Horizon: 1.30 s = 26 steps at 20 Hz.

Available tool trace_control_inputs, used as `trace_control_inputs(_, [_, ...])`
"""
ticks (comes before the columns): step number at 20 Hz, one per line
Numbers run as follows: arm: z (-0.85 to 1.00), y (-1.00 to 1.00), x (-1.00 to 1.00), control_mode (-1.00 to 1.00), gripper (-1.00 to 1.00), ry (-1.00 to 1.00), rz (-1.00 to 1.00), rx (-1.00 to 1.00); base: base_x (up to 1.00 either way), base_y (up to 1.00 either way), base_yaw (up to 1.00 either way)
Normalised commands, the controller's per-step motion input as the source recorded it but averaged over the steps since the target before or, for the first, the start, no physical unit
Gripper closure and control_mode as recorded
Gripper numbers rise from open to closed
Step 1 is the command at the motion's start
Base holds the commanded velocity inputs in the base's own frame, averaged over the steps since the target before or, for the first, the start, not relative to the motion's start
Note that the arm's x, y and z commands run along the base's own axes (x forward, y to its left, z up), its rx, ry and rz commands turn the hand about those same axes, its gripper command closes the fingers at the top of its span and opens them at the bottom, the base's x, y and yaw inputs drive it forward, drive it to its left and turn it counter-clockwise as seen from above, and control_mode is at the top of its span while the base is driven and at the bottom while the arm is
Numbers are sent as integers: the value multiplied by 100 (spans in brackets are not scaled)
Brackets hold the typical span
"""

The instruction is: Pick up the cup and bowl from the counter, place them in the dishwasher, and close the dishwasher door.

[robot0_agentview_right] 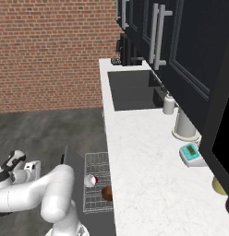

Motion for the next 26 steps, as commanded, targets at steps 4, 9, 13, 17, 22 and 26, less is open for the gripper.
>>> trace_control_inputs(4, [-24,10,32,-100,-100,22,27,-78,0,0,0])
trace_control_inputs(9, [-18,32,49,-100,-100,18,40,-69,0,0,0])
trace_control_inputs(13, [-13,27,37,-100,-100,16,49,-64,0,0,0])
trace_control_inputs(17, [-6,20,33,-100,-100,13,52,-62,0,0,0])
trace_control_inputs(22, [0,33,38,-100,-100,13,11,-25,0,0,0])
trace_control_inputs(26, [6,24,25,-100,-100,21,-39,4,0,0,0])
